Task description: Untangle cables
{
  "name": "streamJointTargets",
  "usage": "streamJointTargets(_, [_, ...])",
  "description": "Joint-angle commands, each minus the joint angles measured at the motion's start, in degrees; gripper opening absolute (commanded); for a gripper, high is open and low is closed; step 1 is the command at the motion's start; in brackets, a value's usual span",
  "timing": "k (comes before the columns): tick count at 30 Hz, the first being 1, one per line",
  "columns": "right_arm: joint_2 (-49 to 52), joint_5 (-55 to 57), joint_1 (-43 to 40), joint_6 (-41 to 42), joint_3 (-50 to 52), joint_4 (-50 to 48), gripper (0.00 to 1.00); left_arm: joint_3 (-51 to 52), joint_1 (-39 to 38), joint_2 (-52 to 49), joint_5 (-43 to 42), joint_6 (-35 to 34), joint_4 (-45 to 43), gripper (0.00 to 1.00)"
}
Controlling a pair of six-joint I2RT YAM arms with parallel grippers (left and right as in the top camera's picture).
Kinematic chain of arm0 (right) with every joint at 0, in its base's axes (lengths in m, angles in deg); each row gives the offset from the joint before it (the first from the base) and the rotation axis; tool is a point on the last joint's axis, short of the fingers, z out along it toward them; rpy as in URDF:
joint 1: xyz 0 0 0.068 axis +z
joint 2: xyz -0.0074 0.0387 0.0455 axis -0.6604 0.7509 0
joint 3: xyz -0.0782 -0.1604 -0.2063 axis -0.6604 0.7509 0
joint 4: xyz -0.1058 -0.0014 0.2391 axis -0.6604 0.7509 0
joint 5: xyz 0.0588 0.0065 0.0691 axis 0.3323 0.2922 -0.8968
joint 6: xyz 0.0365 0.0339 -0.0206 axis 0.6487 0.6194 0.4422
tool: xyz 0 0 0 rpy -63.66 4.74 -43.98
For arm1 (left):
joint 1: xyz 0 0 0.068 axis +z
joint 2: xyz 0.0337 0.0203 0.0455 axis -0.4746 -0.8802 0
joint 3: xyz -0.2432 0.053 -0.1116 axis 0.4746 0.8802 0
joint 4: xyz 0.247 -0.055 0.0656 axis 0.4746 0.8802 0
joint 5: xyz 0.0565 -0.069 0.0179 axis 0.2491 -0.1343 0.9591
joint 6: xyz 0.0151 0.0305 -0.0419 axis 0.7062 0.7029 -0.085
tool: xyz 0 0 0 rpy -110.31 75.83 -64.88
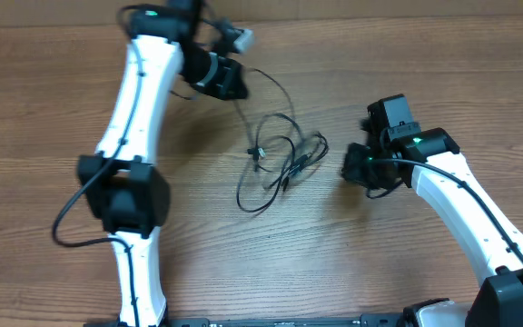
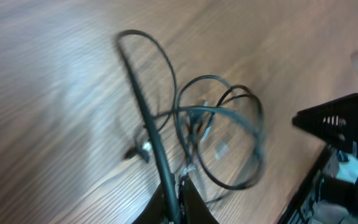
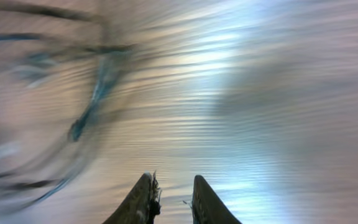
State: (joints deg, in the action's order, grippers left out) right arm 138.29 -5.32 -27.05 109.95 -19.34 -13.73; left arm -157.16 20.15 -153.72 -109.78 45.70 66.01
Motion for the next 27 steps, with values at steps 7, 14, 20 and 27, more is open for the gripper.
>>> streamJointTargets(7, [0.0, 23.5, -0.2, 10.2, -0.3, 1.4, 0.20, -1.4, 12.5, 11.9, -0.8, -0.9, 2.4, 0.04])
streamJointTargets(14, [0.0, -0.5, -0.1, 0.7, -0.3, -9.0, 0.35, -1.4, 15.4, 16.1, -15.3, 0.9, 2.9, 0.04])
streamJointTargets(20, [0.0, -27.7, 0.7, -8.8, -0.3, -21.3, 0.72, -1.4, 12.3, 18.8, -29.9, 5.5, 3.0, 0.04])
streamJointTargets(27, [0.0, -29.1, 3.2, -8.8, -0.3, -25.0, 0.78, -1.4, 7.9, 21.7, -30.9, 6.6, 1.7, 0.04])
